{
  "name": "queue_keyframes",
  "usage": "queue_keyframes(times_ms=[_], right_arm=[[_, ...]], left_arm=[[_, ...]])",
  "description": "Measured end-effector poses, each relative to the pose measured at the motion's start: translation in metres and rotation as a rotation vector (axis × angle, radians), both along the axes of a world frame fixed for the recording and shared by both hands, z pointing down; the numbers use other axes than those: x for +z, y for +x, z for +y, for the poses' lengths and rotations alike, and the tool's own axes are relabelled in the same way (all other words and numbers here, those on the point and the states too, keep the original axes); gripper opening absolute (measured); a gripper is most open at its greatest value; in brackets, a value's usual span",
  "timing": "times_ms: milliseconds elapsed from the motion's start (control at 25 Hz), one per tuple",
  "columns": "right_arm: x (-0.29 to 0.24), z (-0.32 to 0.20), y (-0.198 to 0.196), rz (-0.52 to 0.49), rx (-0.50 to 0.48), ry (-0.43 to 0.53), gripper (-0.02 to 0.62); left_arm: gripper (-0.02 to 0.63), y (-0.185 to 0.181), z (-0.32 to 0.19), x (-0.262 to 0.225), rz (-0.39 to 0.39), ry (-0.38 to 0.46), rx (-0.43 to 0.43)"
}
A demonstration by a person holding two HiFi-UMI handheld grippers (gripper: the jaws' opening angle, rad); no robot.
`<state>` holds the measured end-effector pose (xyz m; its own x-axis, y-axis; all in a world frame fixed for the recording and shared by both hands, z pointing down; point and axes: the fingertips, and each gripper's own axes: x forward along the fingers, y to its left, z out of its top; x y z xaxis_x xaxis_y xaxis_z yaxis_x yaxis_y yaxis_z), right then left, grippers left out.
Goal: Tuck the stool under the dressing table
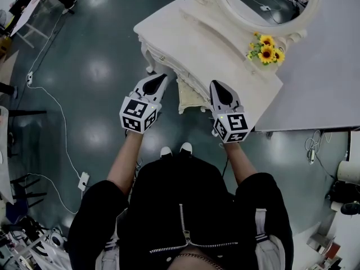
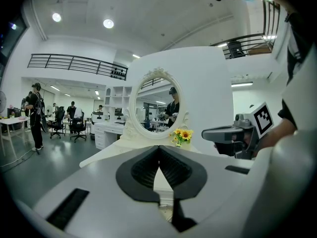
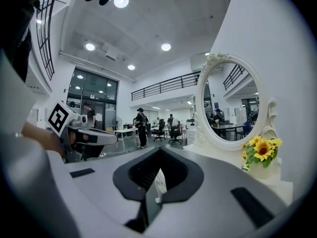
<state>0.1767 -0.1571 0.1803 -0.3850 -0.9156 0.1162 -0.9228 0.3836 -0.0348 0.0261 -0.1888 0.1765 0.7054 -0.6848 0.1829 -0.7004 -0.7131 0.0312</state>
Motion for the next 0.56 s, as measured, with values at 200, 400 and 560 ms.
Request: queue_keyframes(times_ms=[200, 400, 560], right_arm=[[0.001, 0.000, -0.001, -0.001, 0.001, -0.002, 0.005], [0.004, -0.002, -0.001, -0.002, -0.001, -0.008, 0.005], [0.006, -0.004, 0.000, 0.000, -0.002, -0.012, 0.005]], left_arm=[[0.021, -0.002, -0.001, 0.004, 0.002, -0.008, -0.002], [0.021, -0.002, -0.003, 0.009, 0.003, -0.022, -0.005], [0.021, -0.002, -0.004, 0.012, 0.004, -0.028, -0.010]])
